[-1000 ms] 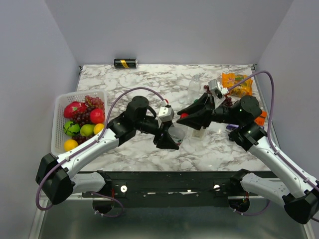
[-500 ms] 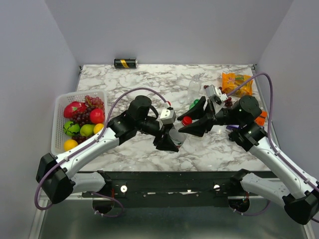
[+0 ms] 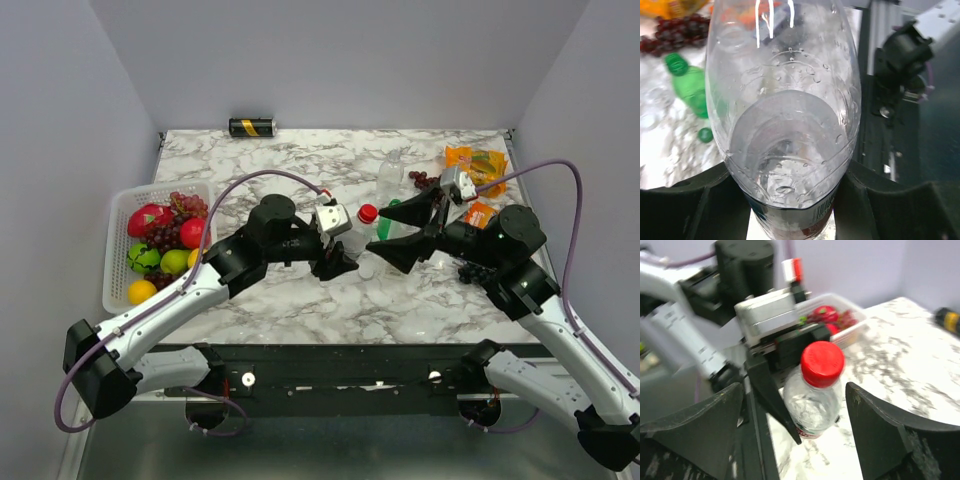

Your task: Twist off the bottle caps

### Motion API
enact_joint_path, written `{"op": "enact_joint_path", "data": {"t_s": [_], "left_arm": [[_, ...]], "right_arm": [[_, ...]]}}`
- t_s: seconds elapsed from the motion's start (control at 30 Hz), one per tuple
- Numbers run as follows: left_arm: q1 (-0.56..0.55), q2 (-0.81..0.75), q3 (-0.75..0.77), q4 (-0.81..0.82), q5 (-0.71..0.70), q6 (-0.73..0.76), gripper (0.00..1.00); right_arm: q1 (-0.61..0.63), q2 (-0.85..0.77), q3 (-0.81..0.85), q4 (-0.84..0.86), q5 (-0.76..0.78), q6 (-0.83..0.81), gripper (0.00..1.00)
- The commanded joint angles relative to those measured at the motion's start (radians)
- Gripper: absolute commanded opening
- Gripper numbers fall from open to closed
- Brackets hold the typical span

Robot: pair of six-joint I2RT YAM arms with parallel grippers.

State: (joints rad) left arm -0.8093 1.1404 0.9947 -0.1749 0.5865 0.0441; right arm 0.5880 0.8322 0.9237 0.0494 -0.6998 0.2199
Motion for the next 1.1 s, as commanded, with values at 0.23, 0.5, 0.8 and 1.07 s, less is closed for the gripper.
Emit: {"op": "enact_joint_path", "data": {"t_s": [0.23, 0.5, 0.8, 1.07], "left_arm": [[-0.036, 0.016, -0.007, 0.026, -0.286, -0.036, 0.32], [-0.047, 0.038, 0.001, 0.015, -0.292, -0.039, 0.31], [-0.054, 0.047, 0.010, 0.000, -0.298, -0.035, 0.31], [-0.054, 0.065, 0.021, -0.020, -0.298, -0.027, 0.31]], "right_arm": [[0.006, -0.001, -0.036, 0.027, 0.376, 0.174, 0.75], [0.026, 0.057, -0.023, 0.083, 0.368, 0.200, 0.70], [0.052, 0.111, 0.006, 0.060, 0.372, 0.180, 0.63], [0.058, 0.117, 0.006, 0.072, 0.378, 0.173, 0.50]]}}
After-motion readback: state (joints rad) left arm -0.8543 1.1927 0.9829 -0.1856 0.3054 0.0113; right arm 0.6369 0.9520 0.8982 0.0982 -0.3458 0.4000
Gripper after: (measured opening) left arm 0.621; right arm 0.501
